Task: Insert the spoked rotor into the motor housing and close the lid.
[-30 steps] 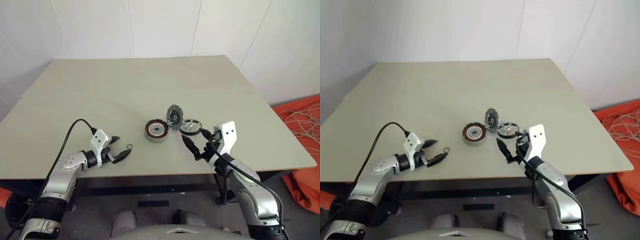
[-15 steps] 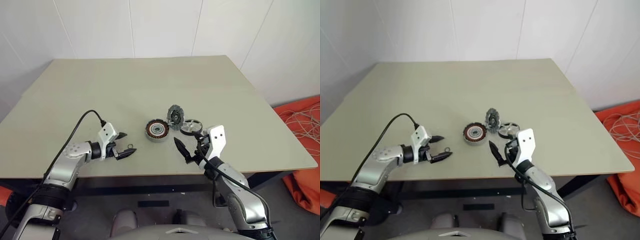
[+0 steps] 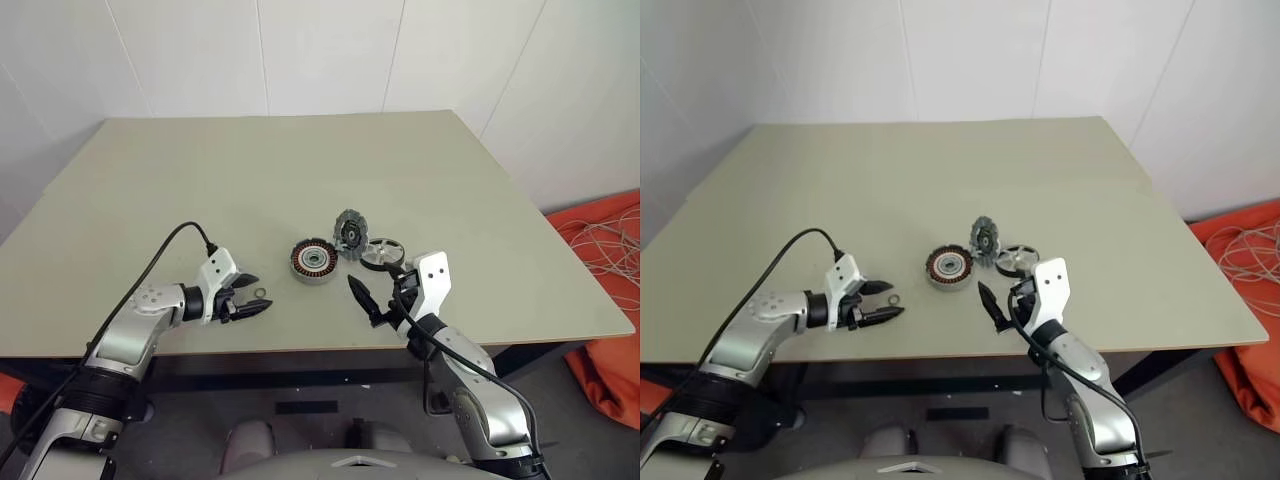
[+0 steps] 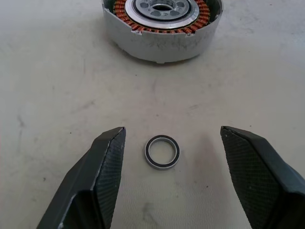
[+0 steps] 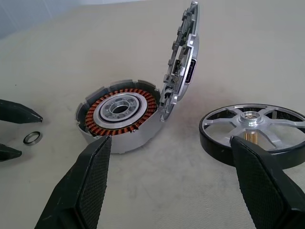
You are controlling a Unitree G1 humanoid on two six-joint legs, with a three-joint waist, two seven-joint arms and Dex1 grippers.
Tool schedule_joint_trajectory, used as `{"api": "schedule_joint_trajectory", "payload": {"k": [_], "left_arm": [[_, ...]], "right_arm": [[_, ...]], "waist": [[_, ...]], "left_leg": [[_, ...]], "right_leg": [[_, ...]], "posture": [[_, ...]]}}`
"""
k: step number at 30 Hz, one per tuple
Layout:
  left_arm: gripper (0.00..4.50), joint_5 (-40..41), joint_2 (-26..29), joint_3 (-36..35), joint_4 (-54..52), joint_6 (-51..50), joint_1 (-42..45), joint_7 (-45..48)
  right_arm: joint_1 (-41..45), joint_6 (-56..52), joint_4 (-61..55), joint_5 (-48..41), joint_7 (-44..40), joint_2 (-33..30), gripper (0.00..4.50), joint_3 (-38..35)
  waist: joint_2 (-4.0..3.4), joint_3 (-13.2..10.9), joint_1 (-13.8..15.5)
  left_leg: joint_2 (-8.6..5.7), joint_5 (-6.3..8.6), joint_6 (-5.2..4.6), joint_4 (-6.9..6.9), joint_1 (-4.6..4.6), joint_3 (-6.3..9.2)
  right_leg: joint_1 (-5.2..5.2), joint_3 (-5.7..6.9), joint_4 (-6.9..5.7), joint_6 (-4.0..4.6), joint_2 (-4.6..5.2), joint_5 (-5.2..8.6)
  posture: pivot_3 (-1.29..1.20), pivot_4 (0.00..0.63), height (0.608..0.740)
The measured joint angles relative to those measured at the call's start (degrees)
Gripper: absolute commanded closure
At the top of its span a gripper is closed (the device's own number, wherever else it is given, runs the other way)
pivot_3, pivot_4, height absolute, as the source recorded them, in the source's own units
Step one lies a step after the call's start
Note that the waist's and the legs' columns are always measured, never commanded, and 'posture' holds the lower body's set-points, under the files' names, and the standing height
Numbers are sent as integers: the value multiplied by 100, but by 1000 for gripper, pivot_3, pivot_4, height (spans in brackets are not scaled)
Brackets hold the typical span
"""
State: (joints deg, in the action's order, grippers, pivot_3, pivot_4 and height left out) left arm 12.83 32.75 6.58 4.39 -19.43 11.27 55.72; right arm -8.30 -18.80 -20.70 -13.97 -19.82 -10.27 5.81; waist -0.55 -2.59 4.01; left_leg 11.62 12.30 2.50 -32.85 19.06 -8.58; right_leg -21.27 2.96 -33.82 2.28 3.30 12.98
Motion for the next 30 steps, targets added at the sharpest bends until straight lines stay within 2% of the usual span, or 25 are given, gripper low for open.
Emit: {"api": "schedule_joint_trajectory", "payload": {"k": [19, 22, 28, 30], "left_arm": [[1200, -193, -9, 153, 52, -67, 87, -21], [1805, -237, -9, 167, 76, -68, 132, -29], [3727, -300, -9, 155, 180, -41, 214, -122], [3809, -302, -9, 157, 183, -30, 214, -122]], "right_arm": [[-78, -102, -101, 31, 239, 32, 0, 166], [-77, -133, -106, 31, 259, 34, 0, 169], [-73, -167, -184, 32, 268, 48, 0, 176], [-71, -167, -194, 32, 269, 49, 0, 177]], "waist": [[-2, -1, 6], [-2, -1, 7], [-2, -1, 4], [-2, -1, 6]], "left_leg": [[-1, -1, 2, 2, -5, 1], [-1, -1, 3, 2, -5, 2], [-3, -1, 2, 8, -2, 2], [-4, -1, 2, 10, -1, 2]], "right_leg": [[4, 0, 0, -6, 1, 3], [4, 0, 0, -6, 1, 3], [1, 0, 4, -4, 1, 3], [1, 0, 4, -1, 1, 4]], "posture": [[0, 0, 740], [0, 0, 740], [0, 0, 740], [0, 0, 740]]}}
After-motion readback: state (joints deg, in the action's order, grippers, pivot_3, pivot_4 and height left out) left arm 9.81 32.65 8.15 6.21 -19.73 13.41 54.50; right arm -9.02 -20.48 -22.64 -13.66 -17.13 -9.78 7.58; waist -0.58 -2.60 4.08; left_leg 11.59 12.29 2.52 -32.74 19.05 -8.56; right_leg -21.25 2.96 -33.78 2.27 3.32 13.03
